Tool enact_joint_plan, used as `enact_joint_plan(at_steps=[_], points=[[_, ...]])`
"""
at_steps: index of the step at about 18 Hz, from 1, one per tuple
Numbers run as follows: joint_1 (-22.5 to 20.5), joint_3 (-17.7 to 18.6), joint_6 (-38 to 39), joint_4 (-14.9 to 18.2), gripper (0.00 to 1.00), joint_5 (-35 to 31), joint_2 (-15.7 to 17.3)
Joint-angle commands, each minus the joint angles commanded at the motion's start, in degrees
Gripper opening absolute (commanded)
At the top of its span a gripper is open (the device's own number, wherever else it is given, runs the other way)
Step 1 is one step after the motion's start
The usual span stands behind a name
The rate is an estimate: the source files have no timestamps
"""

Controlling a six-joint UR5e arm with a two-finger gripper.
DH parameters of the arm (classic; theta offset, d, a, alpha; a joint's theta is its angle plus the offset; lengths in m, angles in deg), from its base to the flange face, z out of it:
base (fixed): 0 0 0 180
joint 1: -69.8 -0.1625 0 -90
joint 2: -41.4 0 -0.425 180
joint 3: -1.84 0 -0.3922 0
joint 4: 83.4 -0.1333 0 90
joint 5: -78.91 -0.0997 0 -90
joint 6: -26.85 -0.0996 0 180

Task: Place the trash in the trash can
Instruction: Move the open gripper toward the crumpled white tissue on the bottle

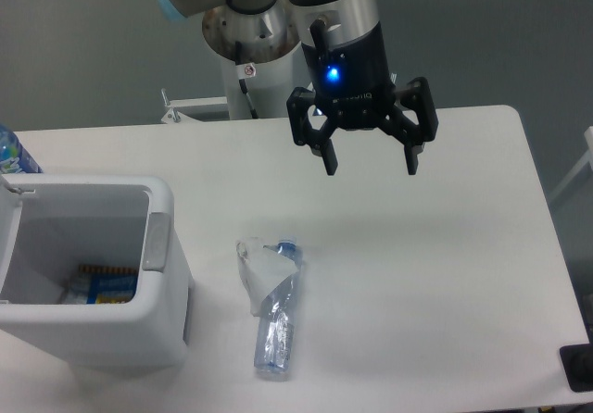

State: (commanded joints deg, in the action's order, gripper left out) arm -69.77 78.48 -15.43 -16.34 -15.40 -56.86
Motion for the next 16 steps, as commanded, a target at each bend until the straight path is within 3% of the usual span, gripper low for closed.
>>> enact_joint_plan(at_steps=[11,16], points=[[-0.2,0.1,1.1,-0.2,1.00,0.4,-0.4],[0.1,0.6,7.5,-1.3,1.00,0.4,-1.1]])
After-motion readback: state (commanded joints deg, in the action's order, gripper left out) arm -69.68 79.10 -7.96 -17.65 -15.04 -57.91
